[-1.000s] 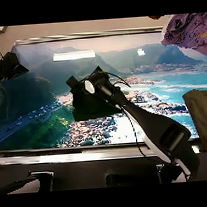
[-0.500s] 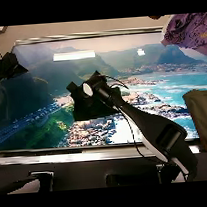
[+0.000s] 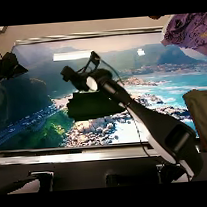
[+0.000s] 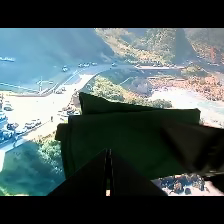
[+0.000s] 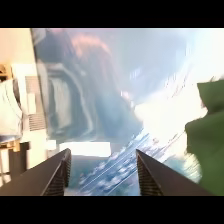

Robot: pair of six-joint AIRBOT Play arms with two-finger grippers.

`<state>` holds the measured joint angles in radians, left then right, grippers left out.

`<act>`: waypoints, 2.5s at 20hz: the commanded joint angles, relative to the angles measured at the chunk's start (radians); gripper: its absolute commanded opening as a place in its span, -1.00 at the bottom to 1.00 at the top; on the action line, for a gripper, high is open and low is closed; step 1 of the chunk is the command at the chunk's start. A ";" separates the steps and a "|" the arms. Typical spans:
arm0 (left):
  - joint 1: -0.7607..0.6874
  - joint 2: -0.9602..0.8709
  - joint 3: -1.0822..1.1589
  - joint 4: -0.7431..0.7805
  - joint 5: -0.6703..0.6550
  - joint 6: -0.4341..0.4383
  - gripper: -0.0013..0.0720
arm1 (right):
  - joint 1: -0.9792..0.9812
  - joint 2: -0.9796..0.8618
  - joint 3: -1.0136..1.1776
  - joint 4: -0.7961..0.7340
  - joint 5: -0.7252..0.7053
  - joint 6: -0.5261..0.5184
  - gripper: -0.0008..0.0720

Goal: Fold the clothes and pants, and hang the long-sleeved shirts on hangers.

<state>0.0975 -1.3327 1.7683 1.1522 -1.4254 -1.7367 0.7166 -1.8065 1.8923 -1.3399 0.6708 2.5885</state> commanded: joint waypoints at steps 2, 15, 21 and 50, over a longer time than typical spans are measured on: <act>0.000 0.001 0.000 0.000 0.000 -0.003 -0.91 | -0.195 0.138 0.000 0.032 0.345 -0.299 0.36; 0.001 0.000 0.000 0.001 0.019 0.000 -0.91 | -0.842 0.129 -0.225 0.353 0.790 -1.051 0.65; 0.000 0.000 0.000 0.000 0.019 0.000 -0.91 | -0.836 0.050 -0.337 0.444 0.647 -1.169 0.65; 0.001 0.000 0.000 0.001 0.019 0.000 -0.91 | -0.709 -0.037 -0.162 0.552 0.489 -1.046 -0.89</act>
<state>0.0975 -1.3327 1.7683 1.1526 -1.4063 -1.7363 0.0769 -1.8660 1.6531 -0.7521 1.1515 1.4494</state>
